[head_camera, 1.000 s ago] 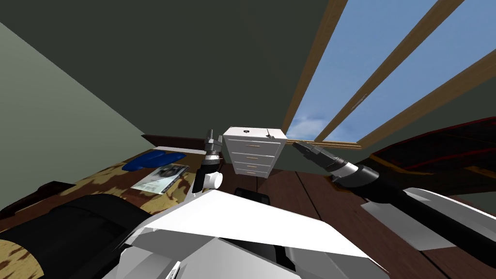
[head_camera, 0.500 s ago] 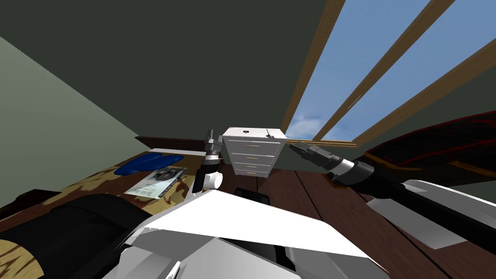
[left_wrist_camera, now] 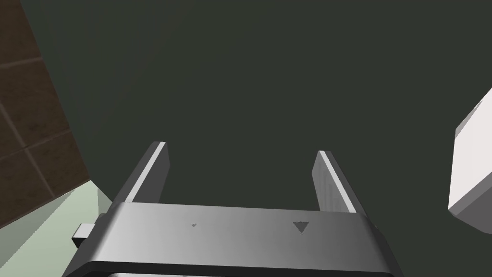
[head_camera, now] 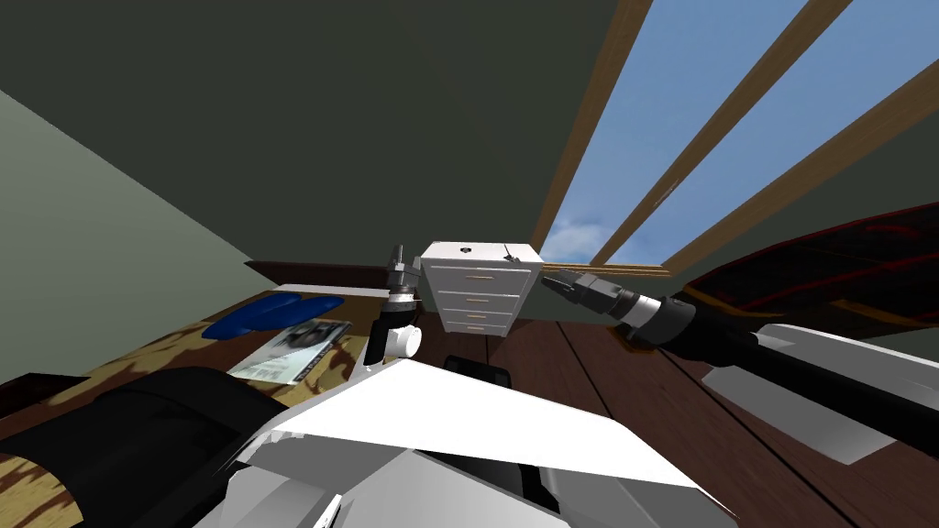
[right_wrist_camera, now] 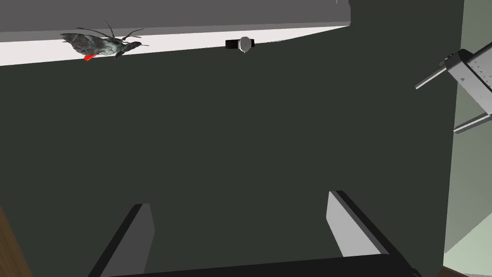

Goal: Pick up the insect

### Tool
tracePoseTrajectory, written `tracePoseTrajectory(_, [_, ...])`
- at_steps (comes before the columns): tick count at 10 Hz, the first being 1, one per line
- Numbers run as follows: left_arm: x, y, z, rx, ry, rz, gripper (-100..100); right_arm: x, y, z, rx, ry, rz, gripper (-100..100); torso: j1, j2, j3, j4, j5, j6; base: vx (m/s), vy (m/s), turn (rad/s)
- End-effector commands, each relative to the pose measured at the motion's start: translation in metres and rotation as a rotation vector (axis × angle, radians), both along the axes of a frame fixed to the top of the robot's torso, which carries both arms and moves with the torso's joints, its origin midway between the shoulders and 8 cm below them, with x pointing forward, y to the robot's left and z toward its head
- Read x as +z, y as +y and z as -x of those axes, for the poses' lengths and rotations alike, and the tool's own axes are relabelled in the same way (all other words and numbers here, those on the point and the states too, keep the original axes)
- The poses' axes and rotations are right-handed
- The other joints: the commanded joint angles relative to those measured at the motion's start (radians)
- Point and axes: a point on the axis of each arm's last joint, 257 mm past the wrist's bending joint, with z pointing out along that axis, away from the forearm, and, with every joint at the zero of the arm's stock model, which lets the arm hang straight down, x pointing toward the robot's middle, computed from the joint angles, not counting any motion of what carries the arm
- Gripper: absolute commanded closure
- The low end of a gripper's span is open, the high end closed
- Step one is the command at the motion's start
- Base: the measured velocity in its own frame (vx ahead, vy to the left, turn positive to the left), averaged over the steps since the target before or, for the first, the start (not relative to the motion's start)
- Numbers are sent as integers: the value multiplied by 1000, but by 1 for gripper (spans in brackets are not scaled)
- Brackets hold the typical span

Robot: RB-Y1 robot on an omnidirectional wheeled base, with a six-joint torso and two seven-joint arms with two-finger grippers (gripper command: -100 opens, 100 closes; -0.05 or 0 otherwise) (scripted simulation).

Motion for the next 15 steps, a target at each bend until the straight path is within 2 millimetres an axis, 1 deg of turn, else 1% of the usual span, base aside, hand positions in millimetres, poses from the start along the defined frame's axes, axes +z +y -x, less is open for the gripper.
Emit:
tracePoseTrajectory(1, [0, 0, 0, 0, 0, 0, 0, -3, 3, 0, 14, 6, 26, -100, 0, 0, 0, 0, 0, 0, 4, 5, 9])
tracePoseTrajectory(2, [0, 0, 0, 0, 0, 0, 0, -7, 0, -4, 7, 13, 71, -100, -1, 0, 0, 0, 0, 0, 22, 30, -83])
tracePoseTrajectory(4, [0, 0, 0, 0, 0, 0, 0, -12, 5, -2, 35, 23, 117, -100, 1, 0, 0, 0, 0, 0, 16, 36, -37])
tracePoseTrajectory(5, [0, 0, 0, 0, 0, 0, 0, -16, 1, -7, 24, 29, 157, -100, 0, 0, 0, 0, 0, 0, 12, 36, -94])
tracePoseTrajectory(7, [0, 0, 0, 0, 0, 0, 0, -22, 7, -5, 55, 39, 208, -100, 1, 0, 0, 0, 0, 0, 19, 31, -16])
tracePoseTrajectory(8, [0, 0, 0, 0, 0, 0, 0, -25, 2, -10, 43, 45, 247, -100, 0, 0, 0, 0, 0, 0, 33, 27, -78])
tracePoseTrajectory(10, [0, 0, 0, 0, 0, 0, 0, -31, 8, -8, 74, 53, 298, -100, 1, -1, -1, 0, 0, 0, 22, 28, -19])
tracePoseTrajectory(11, [0, 0, 0, 0, 0, 0, 0, -34, 3, -13, 61, 59, 336, -100, 0, 0, 0, 0, 0, 0, 23, 22, -77])
tracePoseTrajectory(13, [0, 0, 0, 0, 0, 0, 0, -40, 8, -11, 92, 66, 386, -100, 0, -1, -1, 0, 0, 0, 28, 25, -13])
tracePoseTrajectory(14, [0, 0, 0, 0, 0, 0, 0, -43, 2, -16, 79, 71, 424, -100, 0, -1, -1, 0, 0, 0, 39, 31, -52])
tracePoseTrajectory(15, [0, 0, 0, 0, 0, 0, 0, -48, 4, -15, 90, 89, 442, -100, 0, -2, -1, 0, 0, 0, 40, 36, -38])
